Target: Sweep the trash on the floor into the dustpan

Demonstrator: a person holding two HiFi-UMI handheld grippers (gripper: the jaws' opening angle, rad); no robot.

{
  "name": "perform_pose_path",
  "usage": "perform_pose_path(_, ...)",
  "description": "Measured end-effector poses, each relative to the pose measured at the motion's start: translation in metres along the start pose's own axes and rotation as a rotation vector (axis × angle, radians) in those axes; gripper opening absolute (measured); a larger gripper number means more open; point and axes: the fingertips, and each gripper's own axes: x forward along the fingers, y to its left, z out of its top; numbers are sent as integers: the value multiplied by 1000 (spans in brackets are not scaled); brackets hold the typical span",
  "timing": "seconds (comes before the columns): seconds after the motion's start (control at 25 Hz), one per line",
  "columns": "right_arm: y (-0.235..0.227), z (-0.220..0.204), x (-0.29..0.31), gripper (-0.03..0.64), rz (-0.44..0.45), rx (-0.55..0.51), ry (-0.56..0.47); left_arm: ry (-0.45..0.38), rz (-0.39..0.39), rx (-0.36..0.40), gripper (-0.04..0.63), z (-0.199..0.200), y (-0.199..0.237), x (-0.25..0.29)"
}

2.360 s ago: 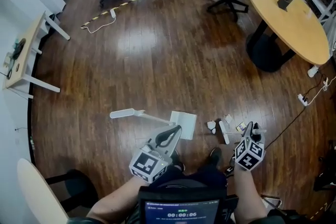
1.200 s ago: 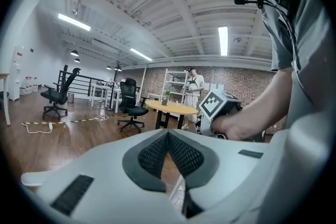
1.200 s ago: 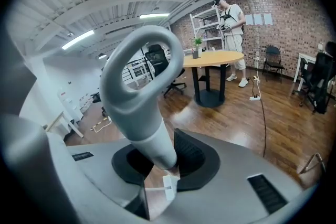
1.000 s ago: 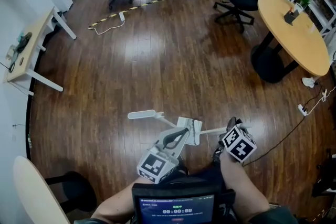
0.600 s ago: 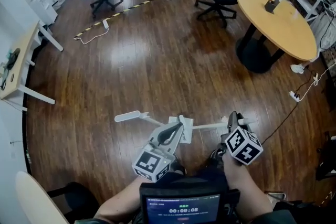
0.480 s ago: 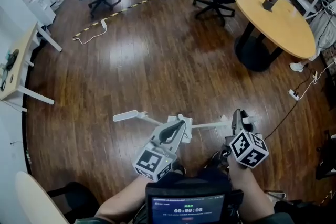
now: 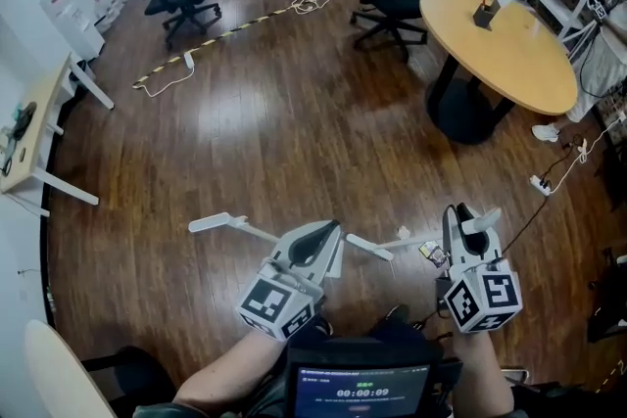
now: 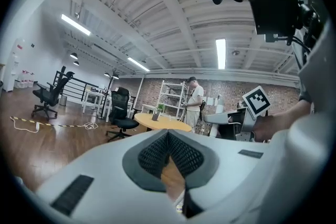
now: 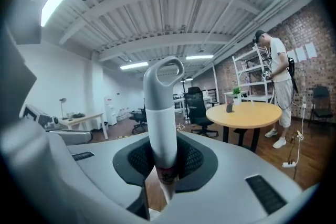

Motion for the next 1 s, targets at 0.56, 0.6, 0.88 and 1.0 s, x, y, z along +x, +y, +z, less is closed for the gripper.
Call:
perform_pose_path(0.56, -202, 106, -167, 86, 11, -136, -154, -69, 65, 113, 23, 76, -194, 102)
perform_pose_path(0.6, -212, 110, -178, 86, 15, -139, -160, -71, 64, 124, 23, 79, -206, 106)
perform_pose_path(0.88, -264, 126, -248, 86, 73, -160, -174, -78, 91, 151, 23, 92, -279, 128)
perform_pose_path(1.0, -276, 123, -261, 84, 97, -160, -175, -67, 98, 157, 23, 87, -296, 134)
